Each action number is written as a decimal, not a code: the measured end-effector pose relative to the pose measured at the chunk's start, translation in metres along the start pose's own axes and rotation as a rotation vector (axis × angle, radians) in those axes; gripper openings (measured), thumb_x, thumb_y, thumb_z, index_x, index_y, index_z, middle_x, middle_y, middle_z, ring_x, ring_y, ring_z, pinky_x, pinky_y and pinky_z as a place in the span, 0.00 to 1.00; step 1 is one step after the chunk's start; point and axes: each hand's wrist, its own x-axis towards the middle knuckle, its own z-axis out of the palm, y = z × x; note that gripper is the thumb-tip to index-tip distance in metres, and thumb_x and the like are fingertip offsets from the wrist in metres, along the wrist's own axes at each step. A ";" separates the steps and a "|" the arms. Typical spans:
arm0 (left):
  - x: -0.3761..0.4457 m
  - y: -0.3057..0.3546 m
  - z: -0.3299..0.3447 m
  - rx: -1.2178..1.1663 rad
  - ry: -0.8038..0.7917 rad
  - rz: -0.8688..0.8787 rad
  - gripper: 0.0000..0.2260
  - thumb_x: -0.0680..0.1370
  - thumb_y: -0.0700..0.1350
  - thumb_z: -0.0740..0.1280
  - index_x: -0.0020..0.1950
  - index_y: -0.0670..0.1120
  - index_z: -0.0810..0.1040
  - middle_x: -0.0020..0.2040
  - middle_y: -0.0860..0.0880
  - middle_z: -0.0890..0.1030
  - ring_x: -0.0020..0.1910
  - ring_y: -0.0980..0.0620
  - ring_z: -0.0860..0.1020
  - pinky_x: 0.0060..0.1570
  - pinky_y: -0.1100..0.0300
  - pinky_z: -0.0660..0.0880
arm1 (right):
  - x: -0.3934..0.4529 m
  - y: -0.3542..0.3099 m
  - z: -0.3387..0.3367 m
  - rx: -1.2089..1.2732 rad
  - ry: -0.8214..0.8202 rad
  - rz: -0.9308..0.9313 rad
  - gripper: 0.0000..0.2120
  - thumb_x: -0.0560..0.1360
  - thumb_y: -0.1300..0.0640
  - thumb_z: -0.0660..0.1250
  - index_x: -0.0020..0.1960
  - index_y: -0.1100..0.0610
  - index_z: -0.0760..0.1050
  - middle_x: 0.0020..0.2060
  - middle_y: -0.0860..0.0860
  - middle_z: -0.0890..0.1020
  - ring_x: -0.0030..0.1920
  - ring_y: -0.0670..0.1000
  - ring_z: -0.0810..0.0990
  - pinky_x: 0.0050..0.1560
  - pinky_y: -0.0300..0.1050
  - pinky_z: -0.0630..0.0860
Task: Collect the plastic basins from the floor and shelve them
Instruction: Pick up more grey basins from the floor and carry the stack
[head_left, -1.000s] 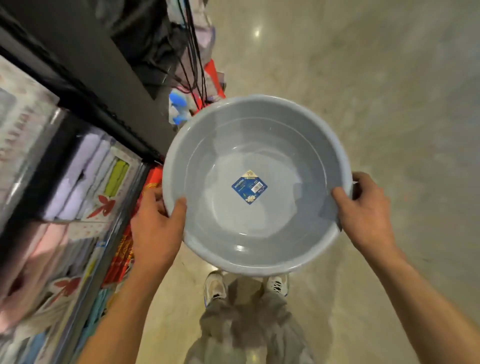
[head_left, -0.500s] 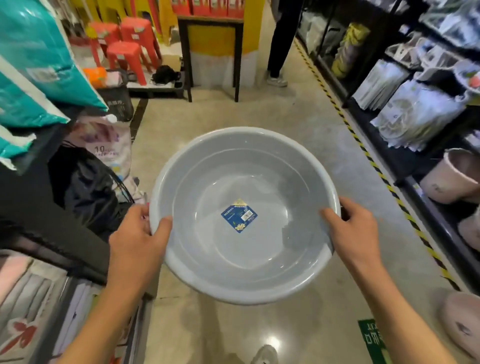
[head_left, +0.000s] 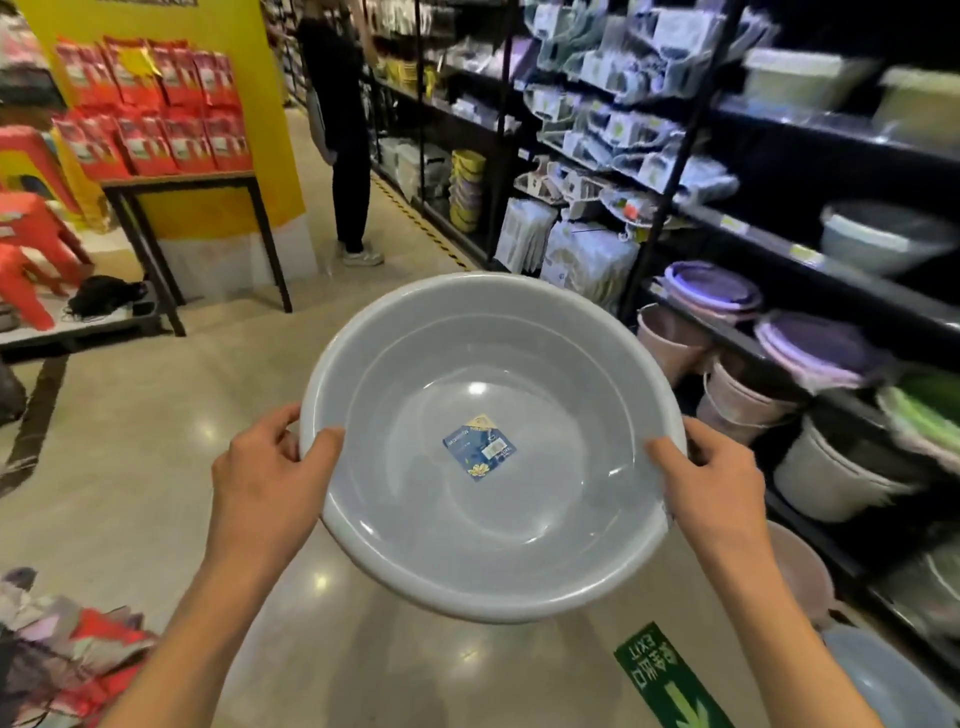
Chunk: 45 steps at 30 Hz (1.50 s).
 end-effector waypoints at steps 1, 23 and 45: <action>0.004 0.008 0.015 0.001 -0.031 0.015 0.07 0.75 0.48 0.71 0.51 0.59 0.80 0.32 0.51 0.82 0.35 0.64 0.80 0.28 0.63 0.70 | 0.004 0.007 -0.013 -0.002 0.025 0.016 0.07 0.72 0.57 0.69 0.46 0.48 0.84 0.35 0.54 0.85 0.37 0.58 0.84 0.41 0.59 0.82; 0.012 0.210 0.424 -0.206 -0.868 0.544 0.07 0.72 0.49 0.69 0.49 0.52 0.83 0.27 0.55 0.77 0.30 0.63 0.76 0.31 0.62 0.68 | 0.022 0.128 -0.237 -0.228 0.857 0.501 0.05 0.70 0.52 0.67 0.42 0.48 0.82 0.32 0.44 0.84 0.34 0.43 0.82 0.25 0.33 0.72; -0.210 0.375 0.724 -0.195 -1.161 0.724 0.09 0.77 0.47 0.68 0.56 0.48 0.81 0.39 0.63 0.77 0.37 0.62 0.75 0.33 0.65 0.67 | 0.062 0.318 -0.489 -0.246 1.115 0.730 0.05 0.70 0.53 0.67 0.37 0.46 0.79 0.30 0.51 0.83 0.36 0.54 0.83 0.33 0.45 0.76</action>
